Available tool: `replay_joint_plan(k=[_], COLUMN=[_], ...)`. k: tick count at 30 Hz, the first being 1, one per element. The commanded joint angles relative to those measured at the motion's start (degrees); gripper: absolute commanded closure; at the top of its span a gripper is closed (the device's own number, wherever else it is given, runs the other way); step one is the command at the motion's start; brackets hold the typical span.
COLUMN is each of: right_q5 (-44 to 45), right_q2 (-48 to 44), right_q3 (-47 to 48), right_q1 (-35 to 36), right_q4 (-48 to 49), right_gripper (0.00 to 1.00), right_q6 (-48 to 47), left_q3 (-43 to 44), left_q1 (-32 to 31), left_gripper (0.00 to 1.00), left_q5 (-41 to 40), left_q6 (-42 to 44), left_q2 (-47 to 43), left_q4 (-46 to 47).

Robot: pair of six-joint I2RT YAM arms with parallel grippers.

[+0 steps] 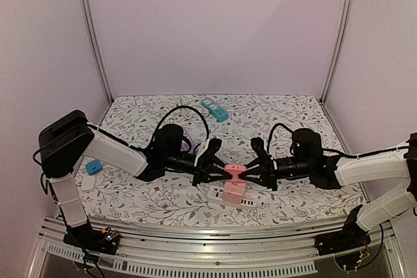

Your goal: Insert the plug

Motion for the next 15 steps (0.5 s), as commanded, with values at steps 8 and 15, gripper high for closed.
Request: replay_joint_plan(k=[8, 15], right_q5=[1.70, 1.69], right_q2=[1.11, 0.71], right_q3=[-0.24, -0.30], right_q1=[0.23, 0.23], right_q4=[0.73, 0.17], right_gripper=[0.94, 0.95], right_q6=[3.48, 3.48], left_q3=[2.76, 3.39], left_q1=[-0.57, -1.09], left_gripper=[1.00, 1.00], left_q5=[-0.21, -0.38], left_q6=[0.51, -0.83], left_q2=[2.20, 3.02], left_q4=[3.79, 4.27])
